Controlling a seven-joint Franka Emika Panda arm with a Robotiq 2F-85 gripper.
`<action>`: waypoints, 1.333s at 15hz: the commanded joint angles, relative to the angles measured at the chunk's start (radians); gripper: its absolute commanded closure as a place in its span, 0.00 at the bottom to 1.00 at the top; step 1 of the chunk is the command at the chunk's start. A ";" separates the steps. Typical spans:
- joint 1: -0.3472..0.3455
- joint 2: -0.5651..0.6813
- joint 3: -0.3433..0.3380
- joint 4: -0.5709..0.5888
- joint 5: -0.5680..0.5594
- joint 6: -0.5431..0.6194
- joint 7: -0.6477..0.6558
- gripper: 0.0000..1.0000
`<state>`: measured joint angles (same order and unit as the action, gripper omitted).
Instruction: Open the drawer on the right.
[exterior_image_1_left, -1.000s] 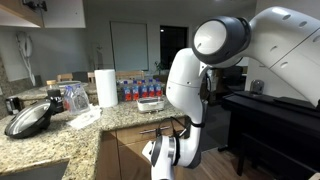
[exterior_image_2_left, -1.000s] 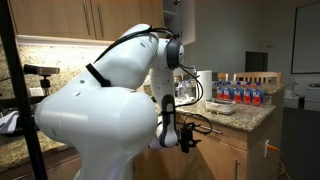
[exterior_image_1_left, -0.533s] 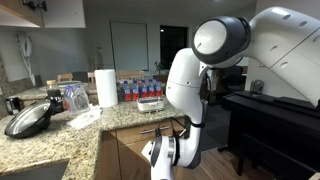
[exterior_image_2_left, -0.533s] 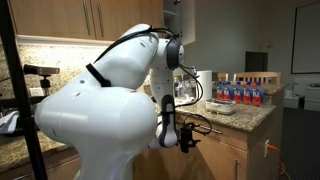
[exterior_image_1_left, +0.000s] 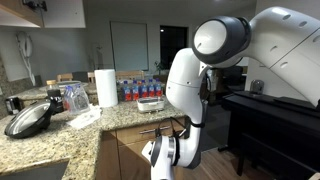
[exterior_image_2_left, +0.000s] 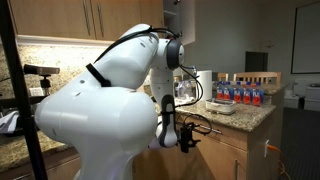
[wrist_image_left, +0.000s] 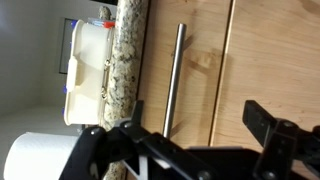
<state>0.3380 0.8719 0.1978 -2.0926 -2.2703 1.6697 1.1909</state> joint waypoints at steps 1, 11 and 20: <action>-0.039 0.009 0.031 -0.006 -0.027 -0.020 -0.012 0.00; -0.142 -0.015 0.049 -0.061 -0.250 0.181 0.034 0.00; 0.250 0.021 -0.256 0.052 -0.350 0.159 0.442 0.00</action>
<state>0.4205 0.8812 0.0819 -2.0599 -2.6203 1.8726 1.4897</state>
